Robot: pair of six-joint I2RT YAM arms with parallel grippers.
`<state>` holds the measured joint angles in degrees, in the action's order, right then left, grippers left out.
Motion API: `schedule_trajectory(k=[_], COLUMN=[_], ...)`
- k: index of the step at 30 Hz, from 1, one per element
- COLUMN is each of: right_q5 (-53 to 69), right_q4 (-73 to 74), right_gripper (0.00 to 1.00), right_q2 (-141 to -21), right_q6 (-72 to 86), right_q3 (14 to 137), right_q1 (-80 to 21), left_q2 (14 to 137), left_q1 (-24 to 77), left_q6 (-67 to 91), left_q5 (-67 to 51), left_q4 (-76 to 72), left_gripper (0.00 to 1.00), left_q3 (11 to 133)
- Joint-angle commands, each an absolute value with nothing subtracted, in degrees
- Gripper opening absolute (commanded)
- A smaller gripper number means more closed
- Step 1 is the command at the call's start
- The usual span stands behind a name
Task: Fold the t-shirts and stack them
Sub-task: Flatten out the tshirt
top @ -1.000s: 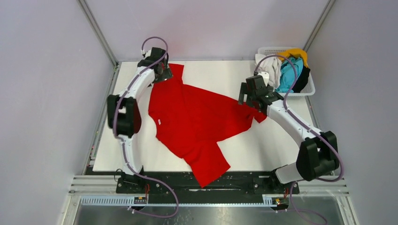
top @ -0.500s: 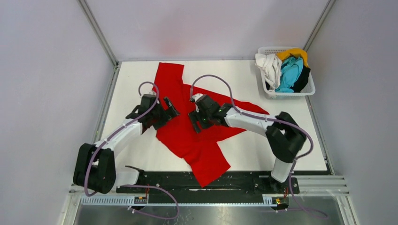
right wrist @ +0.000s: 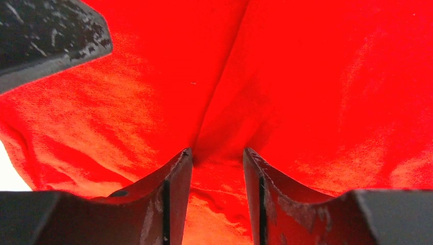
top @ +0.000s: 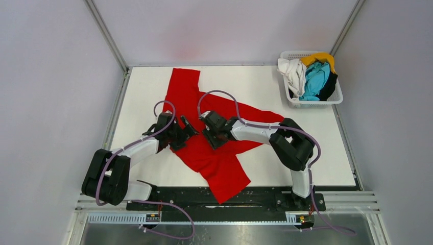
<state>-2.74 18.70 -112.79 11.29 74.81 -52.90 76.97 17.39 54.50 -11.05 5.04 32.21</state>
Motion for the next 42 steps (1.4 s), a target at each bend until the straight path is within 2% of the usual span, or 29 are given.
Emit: schedule_trajectory(k=[1,6,8,14,18,26,35,38,42], right_q5=[-4.73,-10.70,-13.32,-17.23,-15.81,-10.91,-18.57,-22.31,-27.97], right_q4=[19.98,20.35,20.69,22.51,23.45,25.92,33.47,32.02,32.14], right_gripper=[0.44,0.21,0.17,0.17,0.10,0.07,0.08,0.09,0.14], right_q2=[-114.38,-112.56,-110.98,-106.37,-104.85,-103.87,-113.65,-119.94,-132.15], right_q6=[12.71,14.20,14.77,14.82,14.46,11.55,0.72,-5.22,-10.36], right_q3=[75.50,75.15,75.08,75.70,76.32,80.05,100.21,108.09,124.97], right_q1=[-53.88,-53.88,-53.88,-53.44,-51.46,-40.64,-22.75,-18.60,-14.89], left_q2=[76.74,75.35,74.63,73.50,73.75,76.38,75.51,75.60,76.76], left_q1=[17.58,17.58,17.57,17.58,17.58,17.56,17.56,17.58,17.58], left_q6=[55.81,55.40,55.36,55.03,55.09,54.34,53.19,52.88,52.41], left_q5=[-7.45,-3.11,-1.59,3.55,4.39,5.39,11.06,13.54,15.43], left_q4=[4.98,8.76,10.08,14.22,14.63,16.51,21.09,22.63,23.83], left_gripper=[0.99,0.99,0.99,0.99,0.99,0.99,0.99,0.99,0.99], left_q3=[30.49,30.99,31.23,32.26,32.55,34.53,37.03,37.86,39.37])
